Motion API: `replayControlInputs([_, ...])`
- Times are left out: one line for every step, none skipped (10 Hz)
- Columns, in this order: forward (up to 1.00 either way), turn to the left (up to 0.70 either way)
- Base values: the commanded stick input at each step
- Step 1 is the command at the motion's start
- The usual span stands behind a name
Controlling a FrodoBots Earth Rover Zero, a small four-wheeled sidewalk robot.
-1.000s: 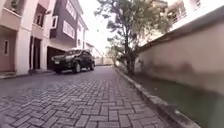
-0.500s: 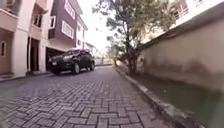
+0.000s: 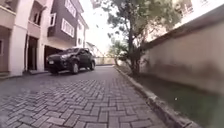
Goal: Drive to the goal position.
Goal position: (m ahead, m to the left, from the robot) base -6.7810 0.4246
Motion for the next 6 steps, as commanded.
replayControlInputs([0.7, 0.0])
replayControlInputs([0.7, 0.0])
replayControlInputs([0.7, 0.0])
replayControlInputs([0.7, 0.0])
replayControlInputs([0.7, 0.0])
replayControlInputs([0.7, 0.0])
